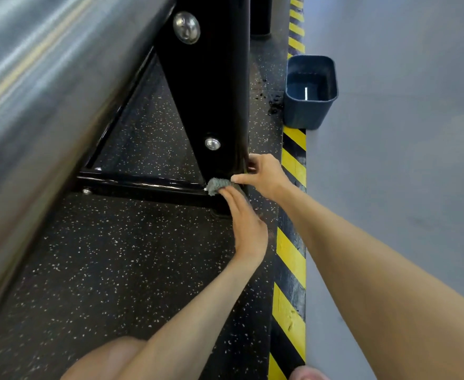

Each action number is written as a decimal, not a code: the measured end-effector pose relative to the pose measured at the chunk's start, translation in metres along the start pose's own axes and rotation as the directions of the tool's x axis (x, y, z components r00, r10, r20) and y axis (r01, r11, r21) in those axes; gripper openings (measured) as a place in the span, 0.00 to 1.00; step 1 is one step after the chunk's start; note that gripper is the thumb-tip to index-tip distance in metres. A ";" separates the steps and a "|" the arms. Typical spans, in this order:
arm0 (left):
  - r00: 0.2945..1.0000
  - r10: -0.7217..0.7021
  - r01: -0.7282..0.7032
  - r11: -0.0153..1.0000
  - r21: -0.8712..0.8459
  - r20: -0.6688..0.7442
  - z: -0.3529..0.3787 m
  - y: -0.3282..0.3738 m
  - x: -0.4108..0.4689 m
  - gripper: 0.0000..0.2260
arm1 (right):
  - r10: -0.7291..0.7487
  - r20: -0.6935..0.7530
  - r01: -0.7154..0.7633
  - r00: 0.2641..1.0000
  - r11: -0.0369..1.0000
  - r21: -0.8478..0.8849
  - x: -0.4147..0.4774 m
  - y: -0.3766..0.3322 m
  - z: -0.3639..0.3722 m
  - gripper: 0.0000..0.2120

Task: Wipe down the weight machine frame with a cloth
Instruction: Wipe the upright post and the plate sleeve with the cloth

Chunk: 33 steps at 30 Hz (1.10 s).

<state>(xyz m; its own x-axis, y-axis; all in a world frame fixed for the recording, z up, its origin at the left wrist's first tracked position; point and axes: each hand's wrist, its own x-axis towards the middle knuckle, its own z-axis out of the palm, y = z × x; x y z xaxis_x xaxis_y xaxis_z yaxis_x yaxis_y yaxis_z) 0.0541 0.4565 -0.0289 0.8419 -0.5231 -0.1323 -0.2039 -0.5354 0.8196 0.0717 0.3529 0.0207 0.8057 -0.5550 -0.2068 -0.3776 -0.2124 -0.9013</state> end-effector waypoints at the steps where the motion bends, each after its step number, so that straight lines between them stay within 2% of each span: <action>1: 0.998 -0.047 0.047 0.999 0.005 0.041 -0.002 -0.005 0.000 0.34 | 0.002 0.012 -0.002 1.000 1.000 0.008 -0.001 -0.001 -0.001 0.22; 3: 0.994 -0.098 0.099 0.995 -0.009 0.054 -0.006 -0.006 0.001 0.33 | 0.032 0.042 -0.034 0.999 0.998 0.043 -0.003 -0.005 -0.002 0.23; 6: 0.994 0.022 -0.025 0.999 -0.025 -0.109 -0.008 0.012 0.000 0.35 | 0.147 0.116 -0.172 0.982 0.952 0.252 -0.005 -0.012 -0.008 0.23; 8: 0.978 0.109 -0.101 0.993 0.055 -0.180 -0.003 0.016 0.001 0.38 | 0.235 0.149 -0.275 0.961 0.885 0.376 -0.007 -0.013 -0.014 0.24; 10: 0.984 0.105 -0.084 0.985 0.151 -0.141 0.003 0.001 0.000 0.38 | 0.302 0.137 -0.331 0.943 0.831 0.446 -0.008 -0.012 -0.018 0.26; 13: 0.999 0.012 -0.021 0.984 0.180 0.049 0.002 -0.020 -0.009 0.35 | 0.395 0.104 -0.399 0.913 0.808 0.434 -0.009 -0.017 -0.019 0.23; 14: 0.998 0.014 -0.026 0.984 0.177 0.069 0.000 -0.022 -0.010 0.34 | 0.410 0.094 -0.409 0.907 0.807 0.425 -0.009 -0.017 -0.017 0.22; 17: 0.987 0.142 -0.126 0.976 0.179 -0.078 0.001 -0.007 -0.006 0.34 | 0.398 0.091 -0.396 0.913 0.812 0.429 -0.006 -0.020 -0.015 0.21; 19: 0.978 0.150 -0.119 0.971 0.207 -0.142 0.007 0.003 -0.004 0.37 | 0.405 0.086 -0.402 0.910 0.814 0.419 -0.006 -0.019 -0.014 0.20; 21: 0.987 0.126 -0.103 0.973 0.208 -0.099 0.013 -0.001 -0.005 0.36 | 0.439 0.030 -0.397 0.898 0.779 0.486 -0.006 -0.018 -0.011 0.18; 23: 0.998 0.063 -0.061 0.978 0.201 0.001 0.013 -0.011 -0.009 0.34 | 0.462 -0.002 -0.390 0.887 0.750 0.534 -0.007 -0.021 -0.009 0.17; 25: 0.998 -0.017 0.011 0.995 0.096 0.058 0.010 -0.016 -0.011 0.34 | 0.472 -0.010 -0.395 0.881 0.747 0.534 -0.008 -0.023 -0.007 0.18; 28: 0.998 0.022 -0.023 1.000 -0.020 -0.056 0.010 -0.002 -0.007 0.34 | 0.481 0.045 -0.445 0.876 0.768 0.460 -0.002 -0.031 -0.009 0.18; 30: 0.995 0.004 -0.009 0.999 -0.044 -0.103 0.013 0.007 -0.006 0.35 | 0.526 0.074 -0.499 0.847 0.742 0.448 0.002 -0.032 -0.011 0.18; 33: 0.999 -0.030 0.030 1.000 0.000 -0.024 0.015 0.001 -0.009 0.34 | 0.546 0.008 -0.480 0.838 0.730 0.487 0.006 -0.024 -0.007 0.18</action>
<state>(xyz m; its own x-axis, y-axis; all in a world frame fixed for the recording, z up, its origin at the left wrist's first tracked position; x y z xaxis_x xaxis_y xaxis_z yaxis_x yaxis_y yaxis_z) 0.0389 0.4514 -0.0352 0.8597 -0.4904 -0.1433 -0.1785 -0.5511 0.8151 0.0823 0.3494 0.0440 0.4729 -0.5744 -0.6681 -0.4401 0.5029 -0.7439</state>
